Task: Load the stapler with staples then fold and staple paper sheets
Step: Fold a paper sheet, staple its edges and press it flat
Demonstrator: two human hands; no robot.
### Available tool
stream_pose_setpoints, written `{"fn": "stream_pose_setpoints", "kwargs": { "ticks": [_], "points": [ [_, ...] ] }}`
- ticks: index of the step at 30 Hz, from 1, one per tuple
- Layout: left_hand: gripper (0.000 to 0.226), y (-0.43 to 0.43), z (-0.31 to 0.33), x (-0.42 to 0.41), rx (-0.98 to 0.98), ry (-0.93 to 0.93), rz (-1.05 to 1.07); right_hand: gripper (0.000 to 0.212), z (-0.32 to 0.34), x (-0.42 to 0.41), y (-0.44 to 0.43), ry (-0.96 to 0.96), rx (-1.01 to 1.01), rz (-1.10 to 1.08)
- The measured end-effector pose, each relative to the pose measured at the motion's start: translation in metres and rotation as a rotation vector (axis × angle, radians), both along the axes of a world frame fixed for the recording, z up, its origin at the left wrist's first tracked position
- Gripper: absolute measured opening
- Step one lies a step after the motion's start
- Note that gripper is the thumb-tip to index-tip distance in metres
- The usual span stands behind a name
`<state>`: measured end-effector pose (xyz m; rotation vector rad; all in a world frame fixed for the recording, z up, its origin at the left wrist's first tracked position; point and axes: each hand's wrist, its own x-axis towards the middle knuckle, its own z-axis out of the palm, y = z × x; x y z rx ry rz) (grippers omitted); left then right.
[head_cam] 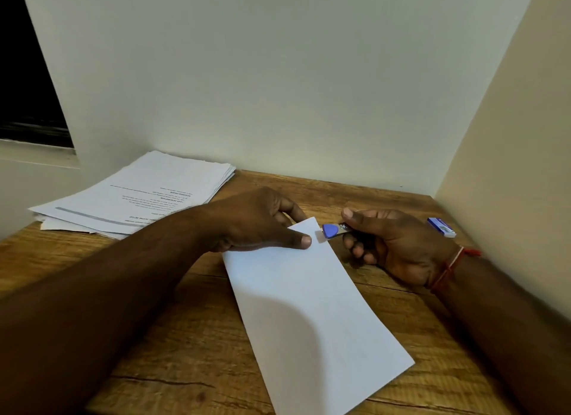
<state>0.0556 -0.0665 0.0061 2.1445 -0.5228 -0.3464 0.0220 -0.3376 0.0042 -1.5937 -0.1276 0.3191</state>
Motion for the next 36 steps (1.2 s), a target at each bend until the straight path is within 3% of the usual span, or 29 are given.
{"fn": "stream_pose_setpoints", "kwargs": {
  "ticks": [4, 15, 21, 24, 33, 36],
  "points": [
    [0.037, -0.006, 0.001, -0.006, -0.013, 0.016, -0.037, 0.035, -0.001, 0.0, 0.003, 0.008, 0.005, -0.004],
    [0.031, -0.011, -0.001, -0.013, -0.062, 0.073, -0.052, 0.032, -0.004, 0.001, 0.008, -0.007, -0.061, -0.066],
    [0.073, -0.02, -0.002, -0.011, 0.034, 0.043, 0.009, 0.033, -0.006, 0.0, 0.013, -0.031, -0.084, -0.069],
    [0.053, -0.025, -0.002, -0.01, 0.032, 0.061, 0.036, 0.036, -0.007, -0.002, 0.016, -0.053, -0.103, -0.065],
    [0.065, -0.03, -0.011, -0.005, 0.058, 0.003, 0.012, 0.041, -0.008, 0.001, 0.015, -0.02, -0.121, -0.081],
    [0.04, -0.016, -0.002, -0.008, 0.008, 0.114, -0.08, 0.034, -0.007, 0.003, 0.012, 0.012, -0.053, -0.082]
  ]
}}
